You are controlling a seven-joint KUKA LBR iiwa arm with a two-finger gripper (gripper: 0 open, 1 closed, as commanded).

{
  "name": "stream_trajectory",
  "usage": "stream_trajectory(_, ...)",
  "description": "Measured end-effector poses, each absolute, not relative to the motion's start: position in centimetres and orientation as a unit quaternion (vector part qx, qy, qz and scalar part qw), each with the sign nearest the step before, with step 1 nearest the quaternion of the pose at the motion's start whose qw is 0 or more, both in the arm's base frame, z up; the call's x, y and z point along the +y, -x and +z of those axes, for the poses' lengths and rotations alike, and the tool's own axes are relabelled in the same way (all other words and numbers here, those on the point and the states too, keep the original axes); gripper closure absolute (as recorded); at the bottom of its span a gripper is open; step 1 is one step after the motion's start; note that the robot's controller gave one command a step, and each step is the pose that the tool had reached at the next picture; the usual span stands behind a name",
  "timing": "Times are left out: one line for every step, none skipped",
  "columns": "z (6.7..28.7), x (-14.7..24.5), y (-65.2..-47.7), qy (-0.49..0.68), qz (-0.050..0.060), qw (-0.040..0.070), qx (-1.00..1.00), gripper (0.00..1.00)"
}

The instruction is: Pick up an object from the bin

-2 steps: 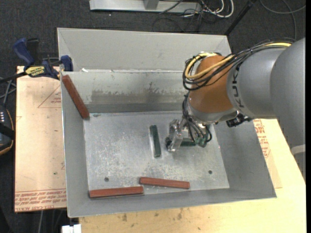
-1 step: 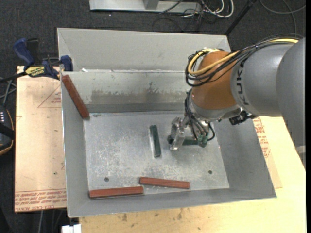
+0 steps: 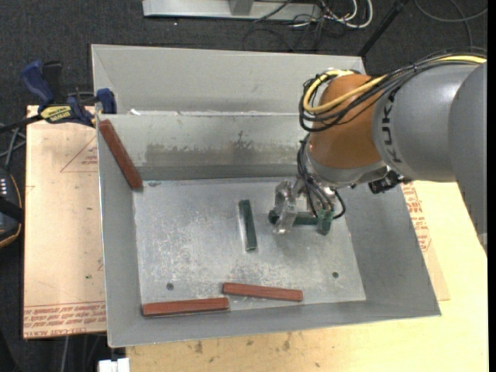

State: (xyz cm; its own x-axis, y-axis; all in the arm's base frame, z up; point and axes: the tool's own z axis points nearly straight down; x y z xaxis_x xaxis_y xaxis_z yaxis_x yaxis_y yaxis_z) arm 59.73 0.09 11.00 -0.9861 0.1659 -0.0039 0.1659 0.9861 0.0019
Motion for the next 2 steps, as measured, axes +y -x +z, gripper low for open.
stream_trajectory(11.59,0.09,-59.81,-0.083,0.001,0.003,0.997,1.0)
stream_trajectory(12.1,0.09,-59.67,-0.083,0.001,0.0,0.997,1.0)
